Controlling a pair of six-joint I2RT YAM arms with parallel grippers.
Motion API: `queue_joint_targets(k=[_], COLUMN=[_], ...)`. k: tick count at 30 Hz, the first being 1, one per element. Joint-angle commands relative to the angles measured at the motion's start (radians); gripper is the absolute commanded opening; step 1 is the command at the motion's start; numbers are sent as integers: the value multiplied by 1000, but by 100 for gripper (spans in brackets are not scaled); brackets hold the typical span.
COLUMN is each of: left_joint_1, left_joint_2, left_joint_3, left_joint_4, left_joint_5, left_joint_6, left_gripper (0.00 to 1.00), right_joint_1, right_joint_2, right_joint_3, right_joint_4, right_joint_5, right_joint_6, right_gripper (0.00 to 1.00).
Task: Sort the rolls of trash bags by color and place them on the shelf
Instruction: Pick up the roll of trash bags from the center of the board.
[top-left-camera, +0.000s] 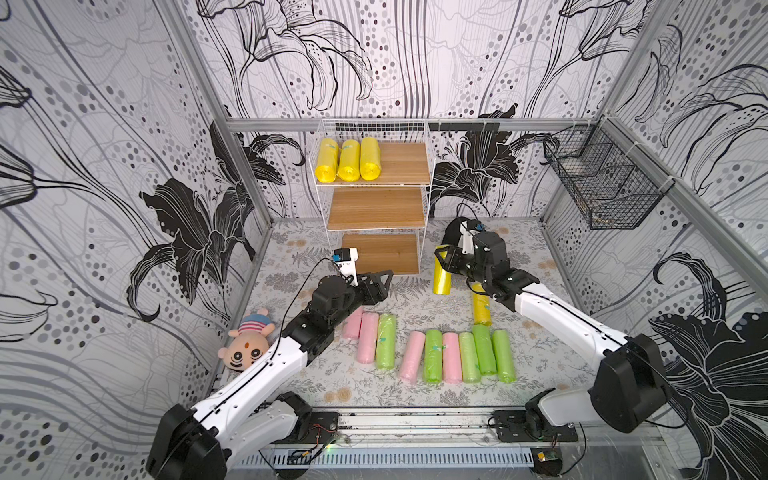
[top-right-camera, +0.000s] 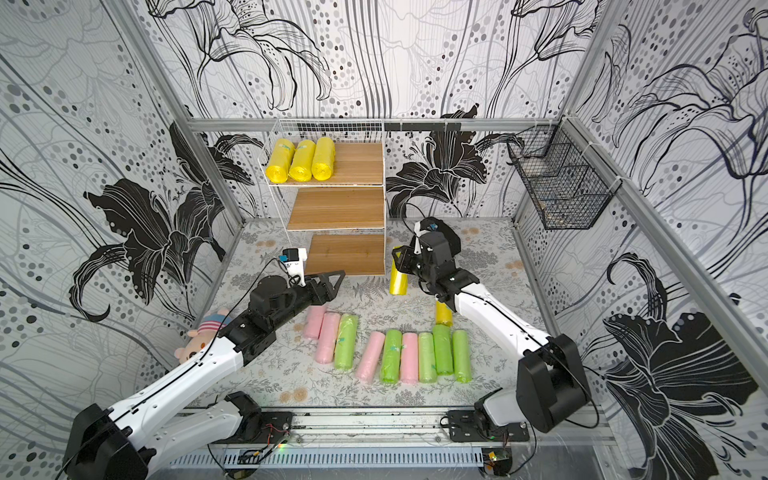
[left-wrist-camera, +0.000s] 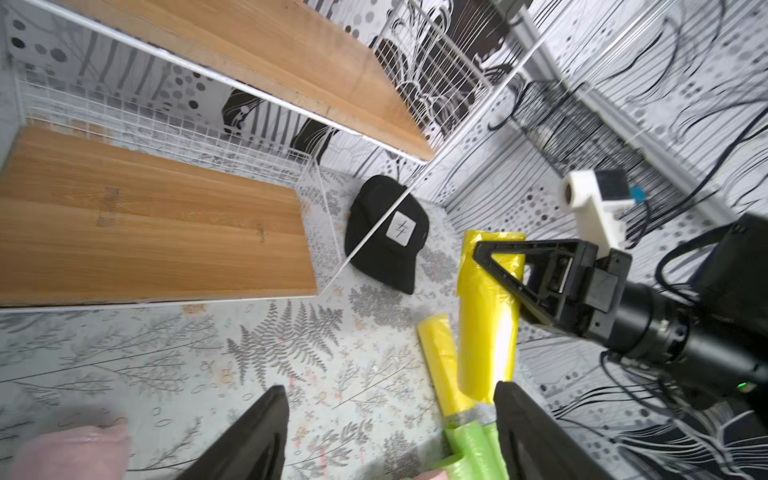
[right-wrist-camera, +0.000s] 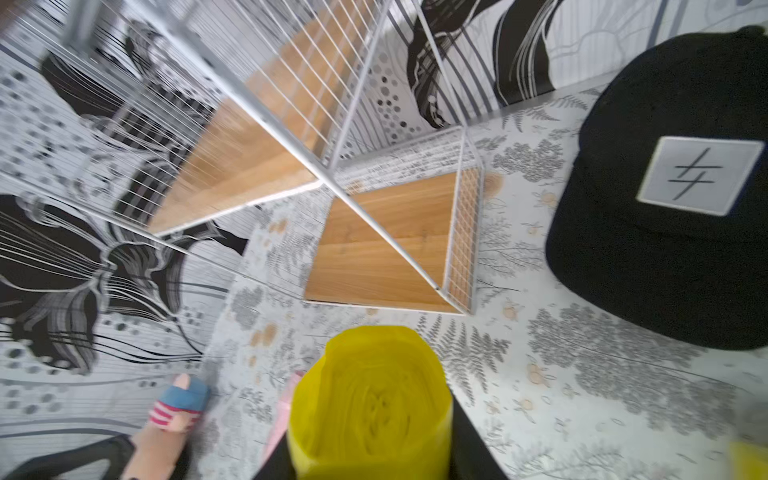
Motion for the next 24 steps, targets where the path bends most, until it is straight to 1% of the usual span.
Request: queue_joint_targets(k=[1,5,7,10,16,20,24], left_joint_1=[-2,-2,-3,-19,-64,-73,-88], left_joint_2=[-10,18,40,63,75,95,116], left_joint_3=[-18,-6,-7,-23,3,-16,-16], left_joint_4=[173,222,274,367,376,460,530], left_joint_5=[48,88,114,121,88,70,56], left_joint_6=[-107,-169,-237,-330,-378,-444,-468], left_gripper=[83,84,84,84,83,83,84], right_joint_1=[28,65,84,112,162,192,213], right_joint_2=[-55,-101,-117,-121,-114,-91,-74], right_joint_3=[-26,-39,-58,-73,-89,-80,-63], right_joint_4=[182,243,302,366,471,525,549], right_joint_5=[-30,23,62,111,201,247,274], right_joint_6=[164,210,246,291,375,415,443], right_gripper=[35,35,36,36,36,36,35])
